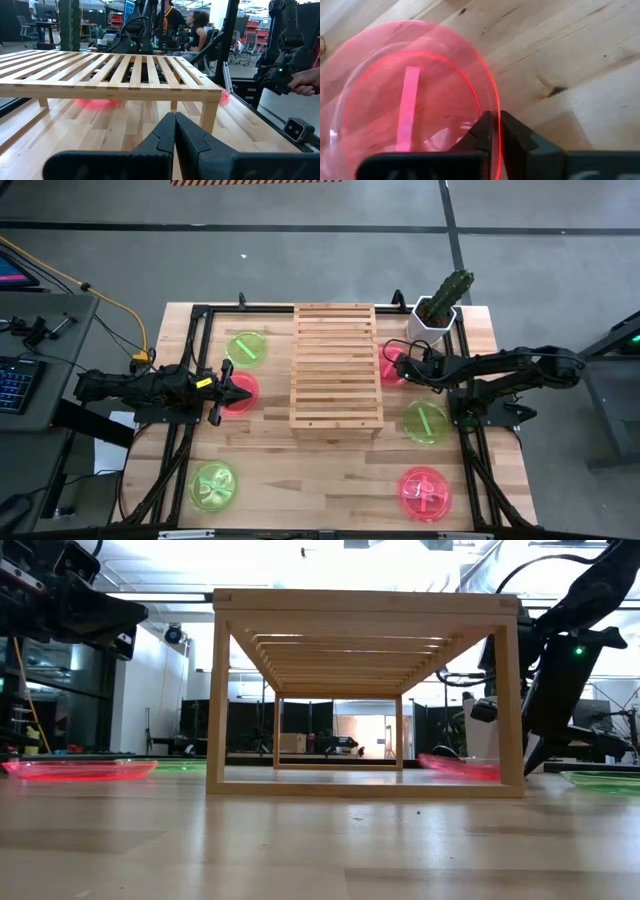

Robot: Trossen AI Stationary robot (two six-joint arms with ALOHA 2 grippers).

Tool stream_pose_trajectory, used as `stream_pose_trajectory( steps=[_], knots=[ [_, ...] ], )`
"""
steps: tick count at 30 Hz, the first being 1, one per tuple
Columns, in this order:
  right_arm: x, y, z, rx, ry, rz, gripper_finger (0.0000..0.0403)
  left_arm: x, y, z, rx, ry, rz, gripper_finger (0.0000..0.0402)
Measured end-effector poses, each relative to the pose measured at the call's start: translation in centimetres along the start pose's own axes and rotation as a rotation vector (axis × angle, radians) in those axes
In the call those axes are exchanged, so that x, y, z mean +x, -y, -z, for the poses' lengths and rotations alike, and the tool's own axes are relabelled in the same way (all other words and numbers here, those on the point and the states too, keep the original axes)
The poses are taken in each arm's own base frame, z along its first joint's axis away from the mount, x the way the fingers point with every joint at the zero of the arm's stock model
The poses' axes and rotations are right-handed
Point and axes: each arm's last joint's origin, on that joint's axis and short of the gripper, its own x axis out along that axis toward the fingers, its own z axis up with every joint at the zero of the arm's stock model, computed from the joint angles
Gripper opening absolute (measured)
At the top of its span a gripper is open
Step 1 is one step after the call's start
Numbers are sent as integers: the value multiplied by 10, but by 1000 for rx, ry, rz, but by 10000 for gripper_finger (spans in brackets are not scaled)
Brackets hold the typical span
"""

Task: Place and stack plates onto a shelf
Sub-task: Put the top right pink transparent plate on the shelf

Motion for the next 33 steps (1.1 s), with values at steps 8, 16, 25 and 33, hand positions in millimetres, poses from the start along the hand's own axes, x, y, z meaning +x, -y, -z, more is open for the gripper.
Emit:
stream_pose_trajectory(
  steps=[8,16,25,33],
  knots=[
    [-19,0,-6,-53,-78,-104,1,0,0,0,0,0,0,1],
    [-52,7,-21,-101,-123,-278,0,0,0,0,0,0,0,1],
    [-81,31,-37,-86,-145,-422,0,0,0,0,0,0,0,1],
    [-102,58,-49,-118,-195,-499,0,0,0,0,0,0,0,1]
  ],
)
